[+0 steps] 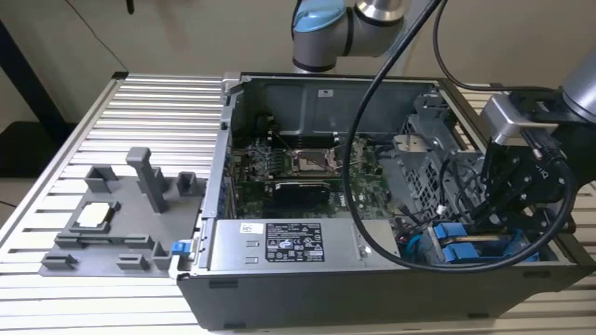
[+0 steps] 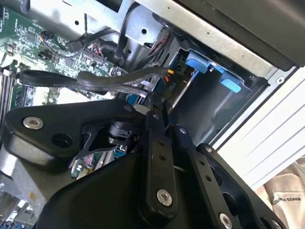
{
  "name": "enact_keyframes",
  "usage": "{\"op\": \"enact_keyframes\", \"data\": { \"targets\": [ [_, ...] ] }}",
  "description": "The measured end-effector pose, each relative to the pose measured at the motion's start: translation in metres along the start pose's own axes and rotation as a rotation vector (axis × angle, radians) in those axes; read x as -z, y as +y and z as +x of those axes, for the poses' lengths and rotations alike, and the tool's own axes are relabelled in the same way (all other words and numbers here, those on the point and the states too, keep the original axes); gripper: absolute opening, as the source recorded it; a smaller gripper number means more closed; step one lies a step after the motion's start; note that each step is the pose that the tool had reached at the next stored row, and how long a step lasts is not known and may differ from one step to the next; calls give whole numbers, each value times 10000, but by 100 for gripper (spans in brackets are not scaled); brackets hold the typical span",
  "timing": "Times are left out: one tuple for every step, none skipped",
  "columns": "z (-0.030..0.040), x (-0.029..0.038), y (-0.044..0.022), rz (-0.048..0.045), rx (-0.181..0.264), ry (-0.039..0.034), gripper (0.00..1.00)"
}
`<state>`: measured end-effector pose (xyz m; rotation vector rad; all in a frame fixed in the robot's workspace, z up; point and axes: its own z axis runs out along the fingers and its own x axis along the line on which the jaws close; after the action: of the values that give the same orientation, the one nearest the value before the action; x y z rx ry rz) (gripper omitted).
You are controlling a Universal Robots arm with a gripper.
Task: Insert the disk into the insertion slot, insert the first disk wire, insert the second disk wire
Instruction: 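Insert the second disk wire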
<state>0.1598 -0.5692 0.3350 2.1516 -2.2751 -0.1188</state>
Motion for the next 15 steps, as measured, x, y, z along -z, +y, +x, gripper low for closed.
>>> {"op": "enact_keyframes", "data": {
  "targets": [
    [-1, -3, -2, 4, 3, -11, 16],
    [-1, -7, -3, 2, 4, -13, 18],
    [-1, -7, -2, 0, 4, -11, 18],
    [0, -2, -2, -1, 3, -7, 24],
    [-1, 14, 0, -1, 2, -4, 24],
    [-3, 46, 3, -5, 1, -4, 24],
    [-4, 83, 5, -7, 0, -2, 24],
    [-5, 118, 7, -9, -1, -1, 24],
    [-7, 156, 9, -12, -1, 0, 24],
    [-10, 202, 12, -15, -1, -1, 24],
    [-12, 247, 15, -16, -1, 0, 24],
    [-14, 294, 17, -16, -2, -1, 24],
    [-16, 339, 20, -16, -4, -1, 24],
    [-18, 384, 23, -16, -4, 0, 24],
    [-20, 429, 26, -17, -3, -2, 24]
  ]
}}
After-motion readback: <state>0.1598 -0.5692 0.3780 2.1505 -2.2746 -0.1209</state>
